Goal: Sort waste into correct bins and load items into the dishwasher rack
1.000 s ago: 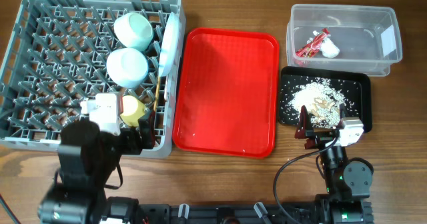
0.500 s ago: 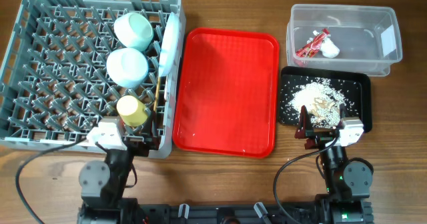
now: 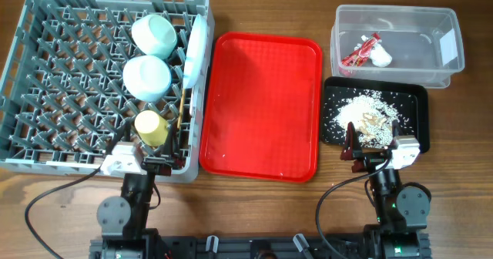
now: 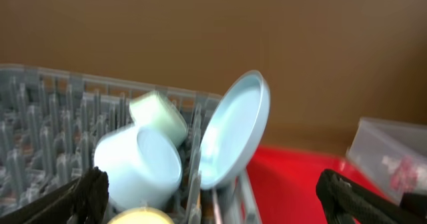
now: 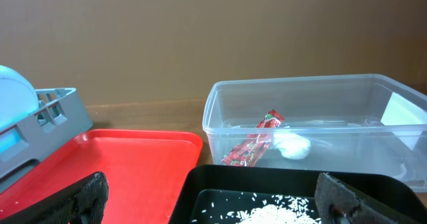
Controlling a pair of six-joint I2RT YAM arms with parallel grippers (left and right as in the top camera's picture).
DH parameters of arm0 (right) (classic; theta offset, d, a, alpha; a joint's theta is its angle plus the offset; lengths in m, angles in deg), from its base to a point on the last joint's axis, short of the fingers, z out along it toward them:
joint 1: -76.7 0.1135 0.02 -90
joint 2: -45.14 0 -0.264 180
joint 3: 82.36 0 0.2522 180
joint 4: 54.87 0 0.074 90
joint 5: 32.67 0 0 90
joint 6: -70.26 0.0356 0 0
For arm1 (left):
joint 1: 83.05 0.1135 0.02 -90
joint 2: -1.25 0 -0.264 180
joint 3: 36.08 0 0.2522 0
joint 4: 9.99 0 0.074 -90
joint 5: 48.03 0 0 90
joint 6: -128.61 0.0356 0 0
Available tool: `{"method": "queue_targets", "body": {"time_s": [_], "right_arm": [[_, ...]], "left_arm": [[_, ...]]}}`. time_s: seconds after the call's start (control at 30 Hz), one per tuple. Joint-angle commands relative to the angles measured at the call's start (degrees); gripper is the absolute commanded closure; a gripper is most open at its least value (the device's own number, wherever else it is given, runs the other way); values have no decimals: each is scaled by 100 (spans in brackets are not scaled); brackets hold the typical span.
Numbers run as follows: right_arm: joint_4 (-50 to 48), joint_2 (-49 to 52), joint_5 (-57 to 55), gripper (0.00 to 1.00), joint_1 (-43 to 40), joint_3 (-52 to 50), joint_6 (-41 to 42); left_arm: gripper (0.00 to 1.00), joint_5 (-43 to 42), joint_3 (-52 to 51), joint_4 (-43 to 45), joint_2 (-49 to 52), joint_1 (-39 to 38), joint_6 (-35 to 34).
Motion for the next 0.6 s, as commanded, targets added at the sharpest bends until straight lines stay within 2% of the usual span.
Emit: {"method": "queue_targets", "body": {"time_s": [0.0,0.57], "right_arm": [[-15,-26,90,0,7,-7,-57],[-15,-26,90,0,7,-7,-59]], "left_arm": [[0,-59,-46,-470,-61,46,216],[0,-138,-46,-647,-46,42,199]]}}
